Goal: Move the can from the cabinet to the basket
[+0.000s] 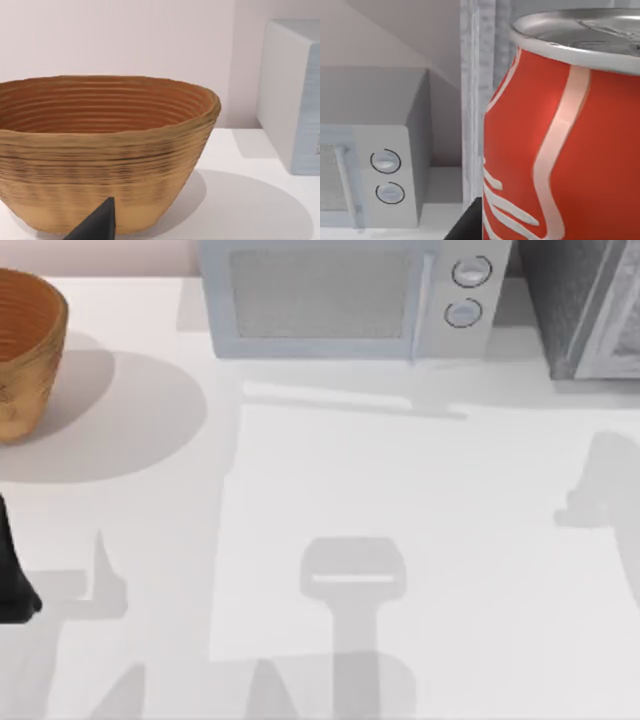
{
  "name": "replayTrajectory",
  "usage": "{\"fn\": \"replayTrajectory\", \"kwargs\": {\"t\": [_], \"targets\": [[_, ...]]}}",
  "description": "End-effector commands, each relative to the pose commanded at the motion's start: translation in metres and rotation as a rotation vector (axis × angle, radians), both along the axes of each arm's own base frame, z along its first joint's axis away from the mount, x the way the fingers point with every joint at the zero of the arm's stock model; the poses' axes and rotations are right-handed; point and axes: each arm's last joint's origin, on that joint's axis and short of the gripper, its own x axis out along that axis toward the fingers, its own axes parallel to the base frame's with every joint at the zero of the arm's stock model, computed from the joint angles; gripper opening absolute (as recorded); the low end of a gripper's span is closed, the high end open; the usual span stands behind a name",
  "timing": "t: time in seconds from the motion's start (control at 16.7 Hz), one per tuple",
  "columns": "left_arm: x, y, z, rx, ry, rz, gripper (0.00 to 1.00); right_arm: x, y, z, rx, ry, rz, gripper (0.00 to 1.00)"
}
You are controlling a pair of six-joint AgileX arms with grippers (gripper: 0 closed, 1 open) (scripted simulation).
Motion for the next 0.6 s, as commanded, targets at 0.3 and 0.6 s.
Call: {"fn": "replayTrajectory", "kwargs": {"t": [0.3, 0.6], "targets": [[0.0, 0.0, 0.0, 0.0, 0.0, 0.0, 1.0, -0.021, -0.008, -0.114, 0.009, -0.021, 0.004, 0.0], [0.0, 0.0, 0.0, 0.0, 0.0, 0.0, 1.0, -0.025, -0.011, -0.164, 0.012, -0.095, 0.008, 0.0]]}}
